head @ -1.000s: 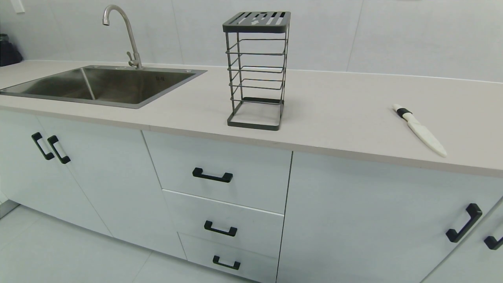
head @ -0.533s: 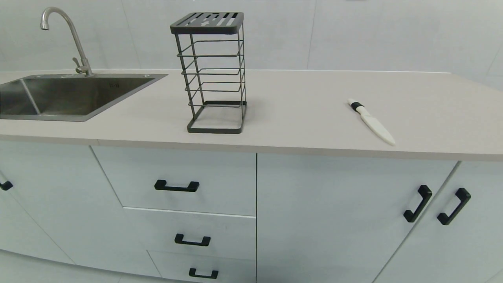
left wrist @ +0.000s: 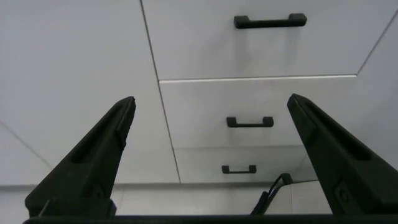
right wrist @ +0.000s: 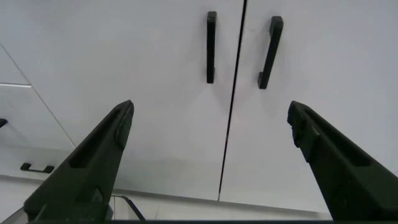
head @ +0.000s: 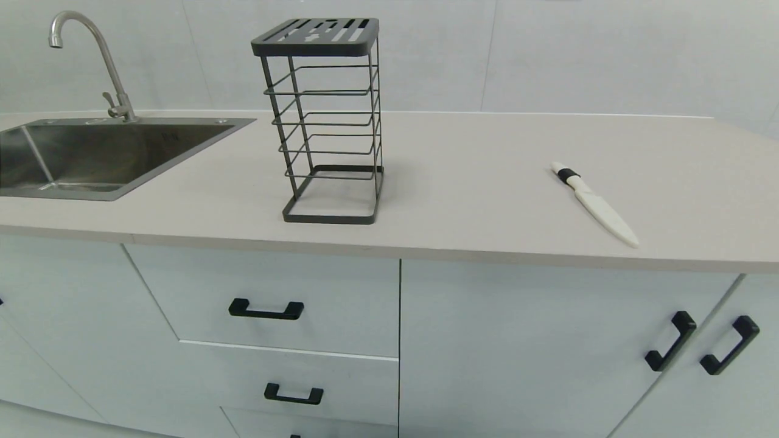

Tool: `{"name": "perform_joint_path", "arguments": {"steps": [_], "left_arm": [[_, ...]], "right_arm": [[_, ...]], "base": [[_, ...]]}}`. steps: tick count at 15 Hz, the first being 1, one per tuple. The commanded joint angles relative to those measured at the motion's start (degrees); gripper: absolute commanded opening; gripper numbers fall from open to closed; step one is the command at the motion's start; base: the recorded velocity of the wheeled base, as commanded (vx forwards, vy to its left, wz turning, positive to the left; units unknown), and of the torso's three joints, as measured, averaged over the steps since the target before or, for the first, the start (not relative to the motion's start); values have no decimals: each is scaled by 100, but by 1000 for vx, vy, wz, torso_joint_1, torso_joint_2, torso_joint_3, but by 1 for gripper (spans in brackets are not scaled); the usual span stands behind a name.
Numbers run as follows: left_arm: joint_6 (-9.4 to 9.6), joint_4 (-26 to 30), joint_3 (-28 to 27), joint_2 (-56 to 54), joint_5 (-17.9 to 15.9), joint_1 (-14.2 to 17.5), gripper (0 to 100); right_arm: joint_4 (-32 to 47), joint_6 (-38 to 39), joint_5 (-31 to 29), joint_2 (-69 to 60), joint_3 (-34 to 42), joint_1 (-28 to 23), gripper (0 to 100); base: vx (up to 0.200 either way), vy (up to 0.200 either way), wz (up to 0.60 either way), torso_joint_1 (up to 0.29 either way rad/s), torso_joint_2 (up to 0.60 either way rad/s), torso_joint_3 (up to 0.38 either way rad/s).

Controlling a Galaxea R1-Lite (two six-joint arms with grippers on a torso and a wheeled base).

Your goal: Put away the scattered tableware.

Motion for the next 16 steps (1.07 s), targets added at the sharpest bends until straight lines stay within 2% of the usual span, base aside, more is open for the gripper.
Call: {"name": "perform_joint_path", "arguments": {"steps": [1,2,16], "left_arm": [[-49,-2,0,15,20,25,100],[-119,7,0,-232,20,289,100],[-163,16,0,-434,46,297,100]], "right_arm": [[2,2,1,1,1,4,100],[2,2,1,1,1,4,100],[-7,-7,1,1,1,4,100]], "base": [[0,0,0,0,0,0],[0,0,0,0,0,0],[0,0,0,15,-14,-5]]}}
